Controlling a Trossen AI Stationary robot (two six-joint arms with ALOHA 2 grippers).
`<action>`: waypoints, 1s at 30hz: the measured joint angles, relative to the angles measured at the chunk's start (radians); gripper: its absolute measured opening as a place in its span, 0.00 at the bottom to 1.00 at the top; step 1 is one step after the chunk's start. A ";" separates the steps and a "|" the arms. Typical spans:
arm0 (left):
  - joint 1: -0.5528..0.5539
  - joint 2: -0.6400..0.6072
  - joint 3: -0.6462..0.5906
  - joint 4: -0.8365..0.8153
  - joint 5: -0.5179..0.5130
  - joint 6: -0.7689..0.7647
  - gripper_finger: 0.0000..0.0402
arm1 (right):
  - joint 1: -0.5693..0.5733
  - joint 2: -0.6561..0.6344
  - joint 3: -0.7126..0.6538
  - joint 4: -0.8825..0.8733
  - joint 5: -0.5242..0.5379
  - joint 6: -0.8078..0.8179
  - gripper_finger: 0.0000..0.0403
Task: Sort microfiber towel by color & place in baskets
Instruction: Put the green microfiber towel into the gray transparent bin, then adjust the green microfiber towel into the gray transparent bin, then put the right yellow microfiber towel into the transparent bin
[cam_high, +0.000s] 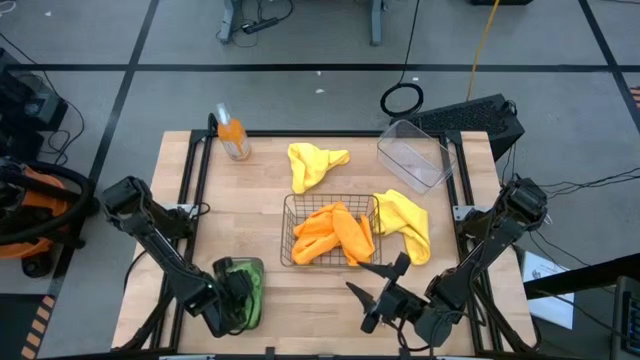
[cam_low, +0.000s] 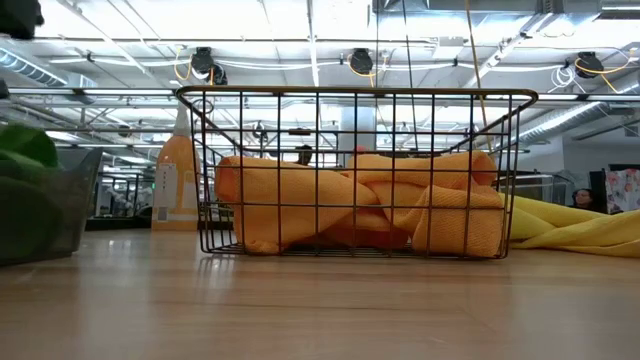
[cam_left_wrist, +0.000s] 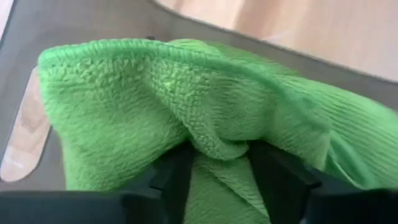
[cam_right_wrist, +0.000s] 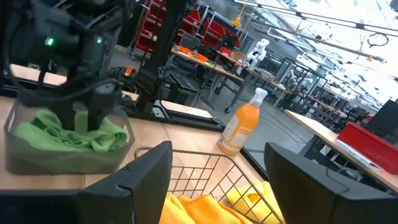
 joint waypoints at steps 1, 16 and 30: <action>0.000 -0.014 0.007 -0.002 0.012 0.002 0.46 | 0.002 0.000 0.000 0.000 0.001 -0.005 0.61; -0.001 -0.235 0.019 -0.020 0.190 0.038 0.59 | 0.005 0.000 0.000 -0.008 0.000 -0.033 0.61; 0.000 -0.248 0.019 0.039 -0.034 0.140 0.59 | 0.046 0.000 0.000 -0.171 0.005 0.008 0.61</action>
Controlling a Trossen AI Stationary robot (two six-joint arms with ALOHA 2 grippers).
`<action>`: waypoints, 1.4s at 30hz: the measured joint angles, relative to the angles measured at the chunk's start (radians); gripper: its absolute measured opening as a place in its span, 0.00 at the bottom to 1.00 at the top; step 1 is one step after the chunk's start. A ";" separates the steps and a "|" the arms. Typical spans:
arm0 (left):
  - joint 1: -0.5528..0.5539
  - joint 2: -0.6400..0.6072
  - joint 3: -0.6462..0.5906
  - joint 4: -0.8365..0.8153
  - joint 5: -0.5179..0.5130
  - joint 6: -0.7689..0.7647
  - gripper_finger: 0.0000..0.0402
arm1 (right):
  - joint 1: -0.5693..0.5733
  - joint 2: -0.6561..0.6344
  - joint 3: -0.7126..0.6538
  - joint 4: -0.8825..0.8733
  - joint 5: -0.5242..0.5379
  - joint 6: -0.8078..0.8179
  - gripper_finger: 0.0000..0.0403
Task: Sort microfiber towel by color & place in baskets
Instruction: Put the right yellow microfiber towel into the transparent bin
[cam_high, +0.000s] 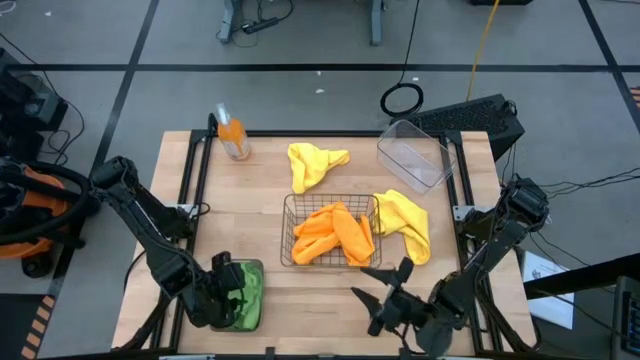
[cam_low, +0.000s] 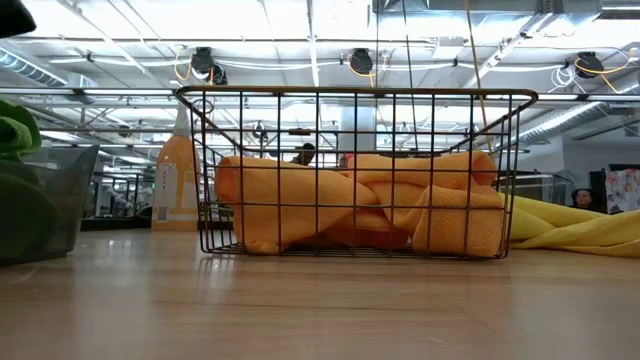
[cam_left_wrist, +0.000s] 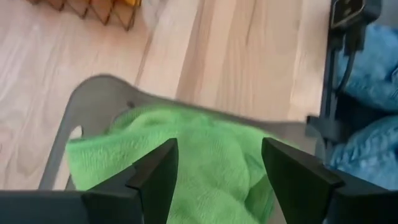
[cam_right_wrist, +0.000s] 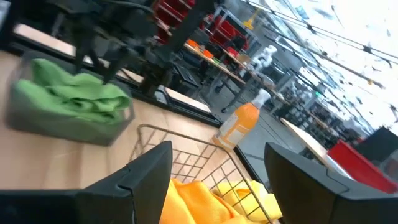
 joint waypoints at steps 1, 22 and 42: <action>0.000 0.000 0.000 0.010 -0.011 0.000 0.59 | 0.011 -0.002 0.000 -0.007 0.000 0.001 0.61; 0.084 0.003 0.000 0.341 -0.278 0.424 0.59 | 0.057 -0.055 0.000 -1.333 -0.613 1.359 0.61; 0.194 0.101 0.001 0.459 -0.309 0.624 0.59 | -0.086 -0.056 -0.320 -1.228 -0.596 1.525 0.75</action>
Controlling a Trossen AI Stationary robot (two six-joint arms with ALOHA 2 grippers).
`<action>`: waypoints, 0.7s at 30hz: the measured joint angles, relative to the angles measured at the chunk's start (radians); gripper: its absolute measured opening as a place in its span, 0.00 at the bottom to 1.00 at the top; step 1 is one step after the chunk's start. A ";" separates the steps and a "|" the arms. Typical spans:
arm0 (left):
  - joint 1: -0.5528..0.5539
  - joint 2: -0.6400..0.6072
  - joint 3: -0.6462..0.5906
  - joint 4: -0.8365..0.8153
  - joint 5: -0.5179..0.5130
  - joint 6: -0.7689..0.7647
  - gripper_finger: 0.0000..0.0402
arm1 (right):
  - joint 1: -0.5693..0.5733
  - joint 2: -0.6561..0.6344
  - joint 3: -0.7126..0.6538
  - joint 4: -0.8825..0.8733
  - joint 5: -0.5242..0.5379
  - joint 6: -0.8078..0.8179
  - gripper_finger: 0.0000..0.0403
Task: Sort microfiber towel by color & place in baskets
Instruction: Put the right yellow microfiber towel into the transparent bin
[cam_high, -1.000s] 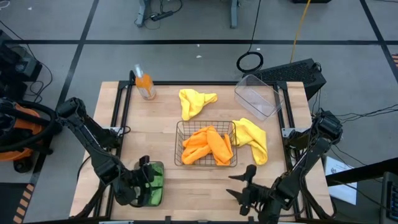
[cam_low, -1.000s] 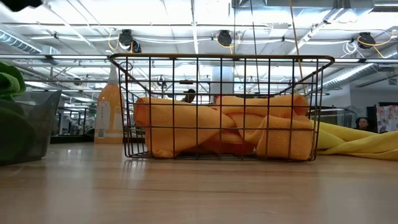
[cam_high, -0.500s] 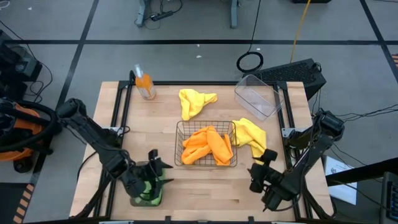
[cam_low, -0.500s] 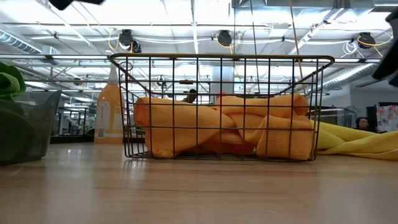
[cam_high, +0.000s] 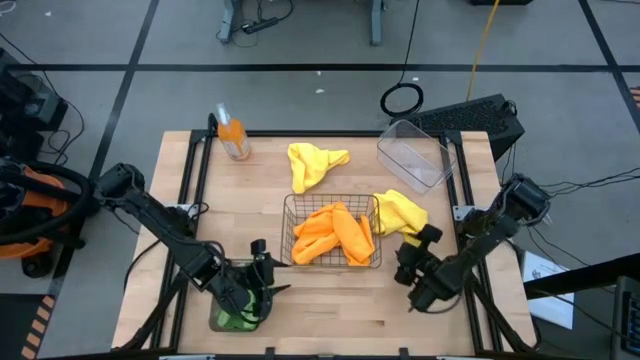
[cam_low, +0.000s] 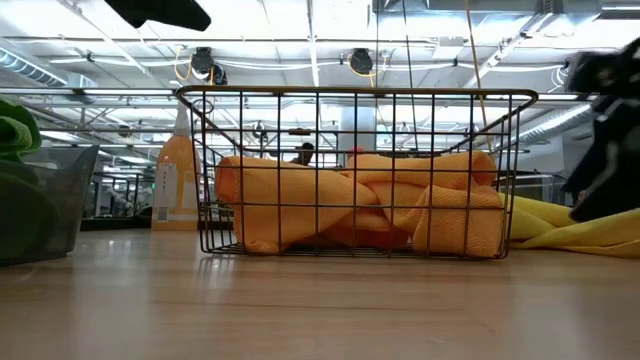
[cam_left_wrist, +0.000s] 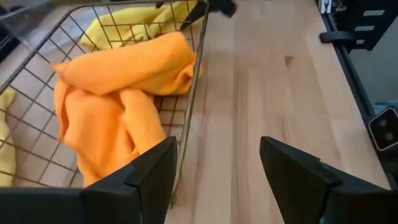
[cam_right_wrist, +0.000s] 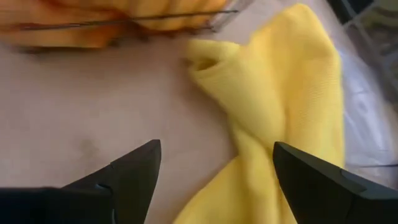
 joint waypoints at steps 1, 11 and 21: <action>0.003 0.000 0.000 0.007 0.000 0.011 0.59 | -0.022 0.000 -0.005 0.000 0.000 -0.019 0.75; 0.004 0.000 0.000 0.054 0.005 0.107 0.59 | -0.267 0.000 -0.060 0.221 -0.057 -0.306 0.71; 0.000 0.000 0.000 0.037 0.080 0.106 0.59 | -0.341 -0.002 -0.090 0.336 -0.145 -0.389 0.42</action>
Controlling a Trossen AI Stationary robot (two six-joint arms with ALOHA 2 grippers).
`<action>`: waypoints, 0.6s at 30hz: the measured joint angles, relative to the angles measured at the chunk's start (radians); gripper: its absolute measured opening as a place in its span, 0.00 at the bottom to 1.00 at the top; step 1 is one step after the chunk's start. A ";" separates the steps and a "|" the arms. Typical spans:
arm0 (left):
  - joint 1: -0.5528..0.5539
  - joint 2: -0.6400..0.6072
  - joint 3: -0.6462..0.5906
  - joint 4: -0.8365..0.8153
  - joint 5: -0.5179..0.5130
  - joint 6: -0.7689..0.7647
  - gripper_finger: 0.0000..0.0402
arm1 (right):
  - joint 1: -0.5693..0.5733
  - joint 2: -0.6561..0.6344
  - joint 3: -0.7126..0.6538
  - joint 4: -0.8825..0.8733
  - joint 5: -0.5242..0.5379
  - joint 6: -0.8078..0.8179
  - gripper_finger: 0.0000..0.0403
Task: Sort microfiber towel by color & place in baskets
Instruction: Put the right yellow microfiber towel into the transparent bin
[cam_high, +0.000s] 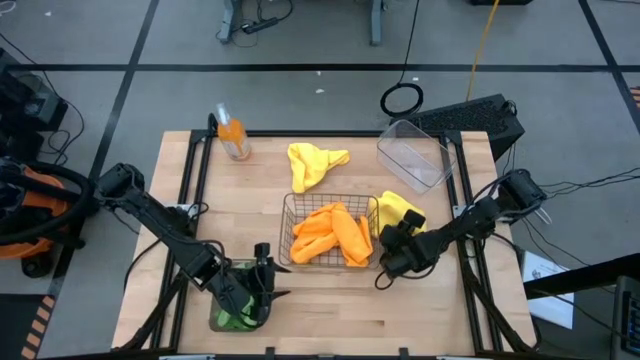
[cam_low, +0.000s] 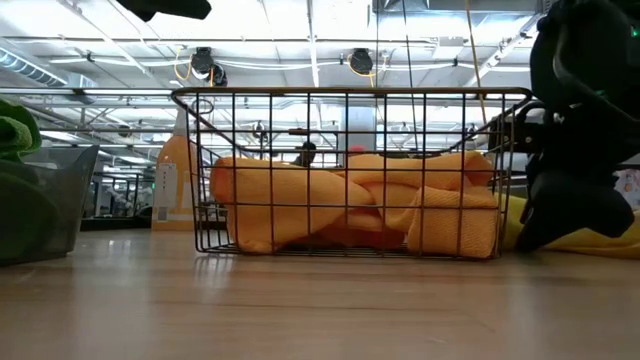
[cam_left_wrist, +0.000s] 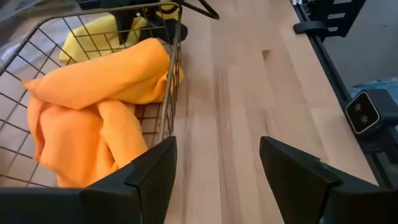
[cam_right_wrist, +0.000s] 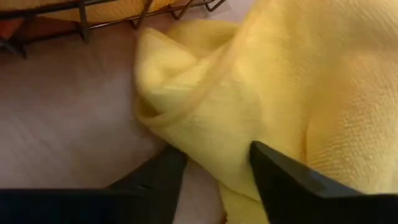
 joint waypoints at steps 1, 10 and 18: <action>0.000 0.000 0.000 0.001 0.000 0.000 0.59 | 0.001 0.001 0.000 -0.001 -0.001 0.005 0.37; 0.000 0.000 0.000 0.002 0.000 0.001 0.59 | 0.066 0.004 -0.003 -0.030 -0.002 0.092 0.03; 0.003 0.000 0.000 0.008 -0.001 0.002 0.59 | 0.164 -0.032 0.080 -0.179 -0.084 0.197 0.01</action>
